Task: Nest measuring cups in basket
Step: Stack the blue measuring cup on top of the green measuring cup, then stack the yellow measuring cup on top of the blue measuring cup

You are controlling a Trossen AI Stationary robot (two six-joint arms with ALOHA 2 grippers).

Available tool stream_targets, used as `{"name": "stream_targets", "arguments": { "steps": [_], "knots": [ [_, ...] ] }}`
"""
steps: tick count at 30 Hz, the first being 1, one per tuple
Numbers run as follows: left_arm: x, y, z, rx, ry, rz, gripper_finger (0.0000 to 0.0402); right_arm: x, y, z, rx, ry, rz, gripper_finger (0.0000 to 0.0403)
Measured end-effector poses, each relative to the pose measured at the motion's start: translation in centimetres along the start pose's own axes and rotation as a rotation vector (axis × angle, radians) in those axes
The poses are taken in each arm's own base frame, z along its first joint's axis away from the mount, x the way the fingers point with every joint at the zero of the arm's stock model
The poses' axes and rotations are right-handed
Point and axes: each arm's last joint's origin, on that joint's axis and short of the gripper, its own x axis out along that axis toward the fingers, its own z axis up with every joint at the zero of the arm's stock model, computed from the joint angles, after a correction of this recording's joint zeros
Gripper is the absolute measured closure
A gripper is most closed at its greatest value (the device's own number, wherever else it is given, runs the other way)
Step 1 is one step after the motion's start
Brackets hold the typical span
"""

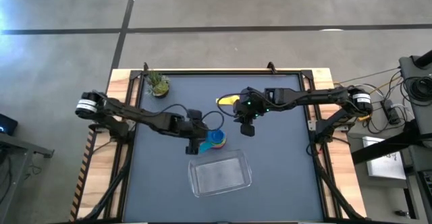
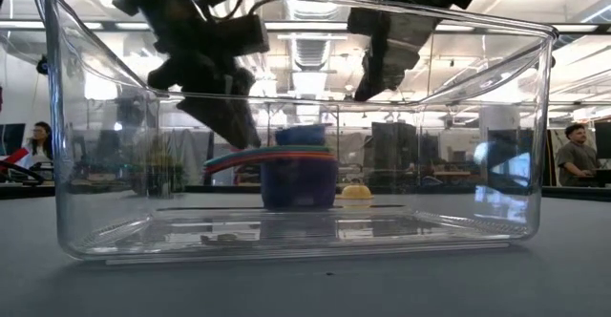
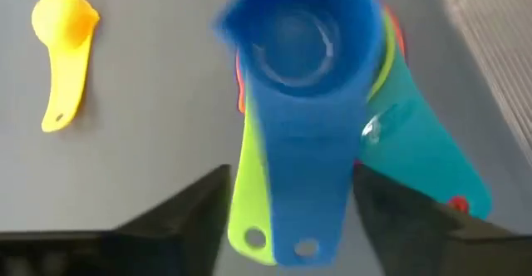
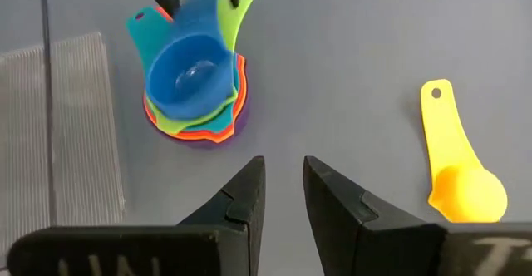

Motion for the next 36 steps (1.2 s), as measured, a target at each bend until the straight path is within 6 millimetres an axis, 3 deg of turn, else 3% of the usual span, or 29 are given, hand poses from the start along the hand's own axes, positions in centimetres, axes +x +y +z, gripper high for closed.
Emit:
{"name": "stream_targets", "arguments": {
  "steps": [3,7,15,18,24,30,36],
  "knots": [
    [0.0,0.0,0.1,-0.024,0.011,0.003,0.0109,0.2,0.0,-0.4,0.001,0.014,0.001,0.0329],
    [-0.4,0.1,0.0,-0.044,0.024,0.008,0.0075,0.4,0.0,-0.8,0.002,0.027,-0.008,0.0329],
    [-3.0,0.8,-0.4,-0.094,-0.025,0.062,0.0113,1.3,-0.8,-2.3,-0.077,0.079,-0.212,0.0315],
    [-3.5,0.9,-0.9,-0.114,-0.155,0.069,0.0133,1.8,-1.4,-3.1,-0.100,0.077,-0.239,0.0305],
    [-3.6,0.5,-3.7,-0.140,-0.432,0.033,0.0157,2.4,-2.9,-4.3,-0.132,0.070,-0.267,0.0261],
    [-5.0,0.7,-5.5,-0.198,-0.692,0.051,0.0162,2.0,-6.8,-4.2,-0.104,-0.070,-0.156,0.0228],
    [-6.2,0.9,-5.7,-0.194,-0.812,0.076,0.0162,2.4,-11.5,-4.9,-0.023,-0.172,-0.130,0.0224]
  ]
}}
